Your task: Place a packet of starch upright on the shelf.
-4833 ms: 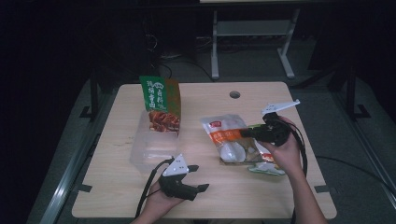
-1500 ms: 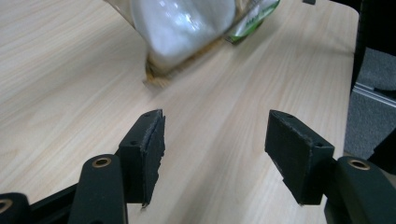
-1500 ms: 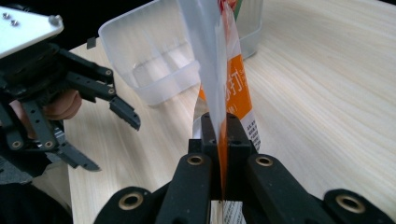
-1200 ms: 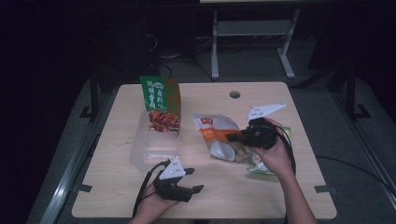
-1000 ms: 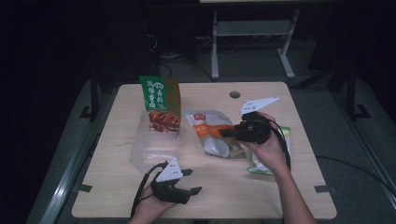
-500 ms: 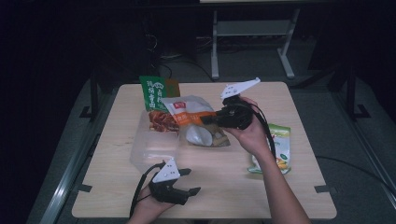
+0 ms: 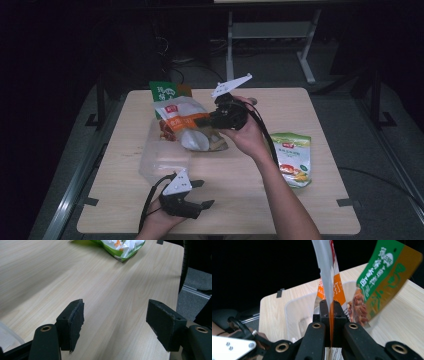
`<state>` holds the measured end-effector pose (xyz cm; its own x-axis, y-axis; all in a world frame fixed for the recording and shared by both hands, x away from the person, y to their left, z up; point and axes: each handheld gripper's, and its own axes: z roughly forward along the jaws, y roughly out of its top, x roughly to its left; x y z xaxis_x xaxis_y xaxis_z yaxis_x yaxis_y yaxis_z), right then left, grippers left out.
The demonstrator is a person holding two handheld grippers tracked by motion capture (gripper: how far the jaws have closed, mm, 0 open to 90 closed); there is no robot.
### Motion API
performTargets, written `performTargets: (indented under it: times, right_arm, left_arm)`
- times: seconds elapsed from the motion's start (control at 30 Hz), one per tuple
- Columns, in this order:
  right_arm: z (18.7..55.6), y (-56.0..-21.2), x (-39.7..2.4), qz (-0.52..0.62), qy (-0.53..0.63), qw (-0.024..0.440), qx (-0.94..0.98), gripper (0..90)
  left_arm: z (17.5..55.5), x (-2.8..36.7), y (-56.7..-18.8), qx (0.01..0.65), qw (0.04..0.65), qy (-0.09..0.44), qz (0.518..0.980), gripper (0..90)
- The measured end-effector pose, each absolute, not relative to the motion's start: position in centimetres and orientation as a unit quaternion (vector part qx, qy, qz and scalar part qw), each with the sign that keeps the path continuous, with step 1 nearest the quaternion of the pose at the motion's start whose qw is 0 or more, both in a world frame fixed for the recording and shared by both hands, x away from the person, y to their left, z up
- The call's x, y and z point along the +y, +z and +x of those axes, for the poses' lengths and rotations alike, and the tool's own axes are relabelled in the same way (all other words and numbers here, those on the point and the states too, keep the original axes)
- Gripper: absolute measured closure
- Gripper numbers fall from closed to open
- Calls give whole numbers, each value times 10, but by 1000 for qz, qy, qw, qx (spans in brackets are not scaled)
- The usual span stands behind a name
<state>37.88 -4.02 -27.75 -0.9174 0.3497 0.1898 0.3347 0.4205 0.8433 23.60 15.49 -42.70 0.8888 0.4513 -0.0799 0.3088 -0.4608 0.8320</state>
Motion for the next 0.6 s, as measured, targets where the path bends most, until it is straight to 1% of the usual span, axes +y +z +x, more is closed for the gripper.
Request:
performTargets:
  times: [0.6]
  right_arm:
    - [391, -275, 3, 182, 504, 3, 844, 900]
  left_arm:
    - [235, 155, -428, 225, 468, 80, 851, 303]
